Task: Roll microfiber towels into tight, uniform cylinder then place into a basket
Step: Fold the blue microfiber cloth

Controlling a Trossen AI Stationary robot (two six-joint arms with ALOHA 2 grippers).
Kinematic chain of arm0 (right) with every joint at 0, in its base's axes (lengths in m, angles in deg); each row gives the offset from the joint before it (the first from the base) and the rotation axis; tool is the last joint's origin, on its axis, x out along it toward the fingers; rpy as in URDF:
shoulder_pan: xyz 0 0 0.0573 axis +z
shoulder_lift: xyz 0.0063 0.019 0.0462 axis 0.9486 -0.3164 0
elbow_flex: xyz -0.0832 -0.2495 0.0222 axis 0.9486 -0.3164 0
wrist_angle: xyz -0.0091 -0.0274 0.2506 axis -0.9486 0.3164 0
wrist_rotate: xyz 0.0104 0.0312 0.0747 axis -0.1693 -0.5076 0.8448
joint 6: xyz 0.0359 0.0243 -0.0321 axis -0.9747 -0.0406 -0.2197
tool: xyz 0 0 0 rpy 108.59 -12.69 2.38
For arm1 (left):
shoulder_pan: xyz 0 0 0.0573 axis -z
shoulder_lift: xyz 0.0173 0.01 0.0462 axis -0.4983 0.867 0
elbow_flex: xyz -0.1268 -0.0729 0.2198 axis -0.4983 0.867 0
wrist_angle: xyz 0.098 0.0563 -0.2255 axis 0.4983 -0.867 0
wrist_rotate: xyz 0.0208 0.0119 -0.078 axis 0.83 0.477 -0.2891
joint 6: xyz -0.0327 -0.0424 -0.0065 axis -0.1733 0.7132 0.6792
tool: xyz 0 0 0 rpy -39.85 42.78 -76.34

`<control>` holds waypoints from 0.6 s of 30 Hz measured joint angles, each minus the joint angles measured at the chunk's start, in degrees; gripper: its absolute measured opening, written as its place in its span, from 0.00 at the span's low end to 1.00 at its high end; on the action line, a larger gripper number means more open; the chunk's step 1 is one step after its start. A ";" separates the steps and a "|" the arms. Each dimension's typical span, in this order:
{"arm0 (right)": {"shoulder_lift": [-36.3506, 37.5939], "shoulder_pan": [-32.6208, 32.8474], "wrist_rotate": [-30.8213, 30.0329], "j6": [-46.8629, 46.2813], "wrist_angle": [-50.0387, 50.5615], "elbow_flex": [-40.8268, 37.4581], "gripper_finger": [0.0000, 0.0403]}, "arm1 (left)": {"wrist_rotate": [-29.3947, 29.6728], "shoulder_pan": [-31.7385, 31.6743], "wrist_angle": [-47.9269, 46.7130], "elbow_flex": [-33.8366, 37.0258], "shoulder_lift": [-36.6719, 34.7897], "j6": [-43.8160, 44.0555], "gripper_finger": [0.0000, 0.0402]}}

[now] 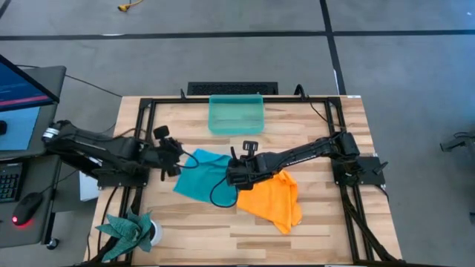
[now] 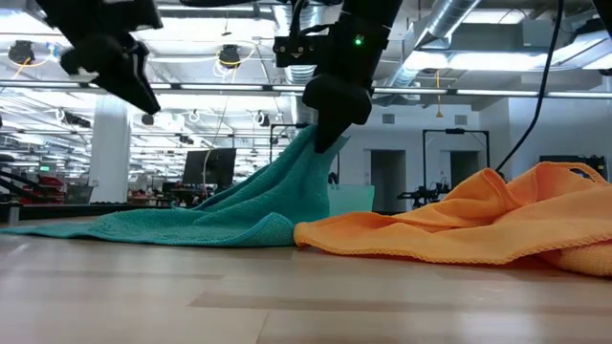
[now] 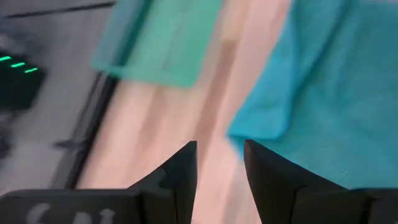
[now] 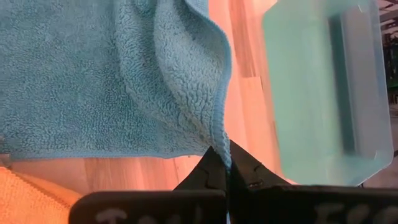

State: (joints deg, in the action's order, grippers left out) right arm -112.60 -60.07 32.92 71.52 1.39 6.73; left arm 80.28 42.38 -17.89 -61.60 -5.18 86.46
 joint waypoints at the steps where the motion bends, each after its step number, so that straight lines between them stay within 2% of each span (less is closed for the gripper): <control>1: 0.00 0.00 0.00 0.00 0.00 0.00 0.02 | -1.07 0.28 3.10 1.73 -1.00 -0.76 0.31; 7: 0.01 0.00 0.04 0.00 0.02 0.00 0.02 | -6.80 1.46 21.57 12.66 -1.98 -7.00 0.31; 12: 0.02 0.00 0.13 0.00 0.33 0.00 0.02 | -6.55 1.44 25.44 15.73 -1.06 -7.53 0.31; 18: 0.02 -0.37 0.47 0.00 -0.31 0.00 0.02 | -7.06 1.46 27.90 15.71 6.07 -7.91 0.31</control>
State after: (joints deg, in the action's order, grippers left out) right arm -112.57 -60.44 33.38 71.52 1.09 6.73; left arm 73.23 43.84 10.00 -45.89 0.89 78.55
